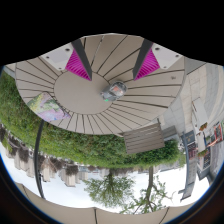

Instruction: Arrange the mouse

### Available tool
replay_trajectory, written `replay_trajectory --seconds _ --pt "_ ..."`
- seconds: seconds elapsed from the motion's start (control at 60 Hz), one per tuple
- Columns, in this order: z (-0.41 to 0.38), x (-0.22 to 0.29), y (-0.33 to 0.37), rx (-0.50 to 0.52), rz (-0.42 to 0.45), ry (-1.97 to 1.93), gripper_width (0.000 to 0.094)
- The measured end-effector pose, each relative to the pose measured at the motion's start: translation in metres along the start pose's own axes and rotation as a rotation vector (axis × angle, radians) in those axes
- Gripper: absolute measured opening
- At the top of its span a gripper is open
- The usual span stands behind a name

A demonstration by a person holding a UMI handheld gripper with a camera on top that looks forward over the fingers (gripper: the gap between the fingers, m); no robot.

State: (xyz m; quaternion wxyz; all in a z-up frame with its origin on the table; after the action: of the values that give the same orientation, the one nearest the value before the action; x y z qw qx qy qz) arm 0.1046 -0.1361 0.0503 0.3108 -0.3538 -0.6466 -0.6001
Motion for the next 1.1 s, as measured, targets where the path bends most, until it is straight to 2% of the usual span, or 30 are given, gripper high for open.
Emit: replay_trajectory --seconds 0.533,0.75,0.85,0.95,1.0,1.033,1.1 --pt "-0.011 0.022 -0.105 0.007 -0.007 -0.034 0.0863" --pt "-0.008 0.04 -0.131 0.017 -0.013 -0.032 0.0833" --pt "-0.007 0.044 -0.138 0.028 -0.014 -0.025 0.0792" --pt "-0.004 0.045 -0.141 0.022 -0.016 0.001 0.0696" --pt "-0.002 0.045 -0.141 0.021 -0.017 0.001 0.0606" --pt "0.0 0.046 -0.14 0.014 -0.018 -0.001 0.0468" --pt "0.001 0.045 -0.14 0.02 -0.033 0.023 0.043"
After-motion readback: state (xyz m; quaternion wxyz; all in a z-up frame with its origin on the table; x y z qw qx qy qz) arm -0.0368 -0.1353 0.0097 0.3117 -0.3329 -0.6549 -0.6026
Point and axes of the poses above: the point between the fingertips, and its own axes, seen from behind it with the camera up: z to the right, x up, y backward, against the way the camera looks, the point moved 5 cm from there along y, backward, against the way the camera looks, and after that the axes turned 9 degrees about x, right-handed, at the moved point
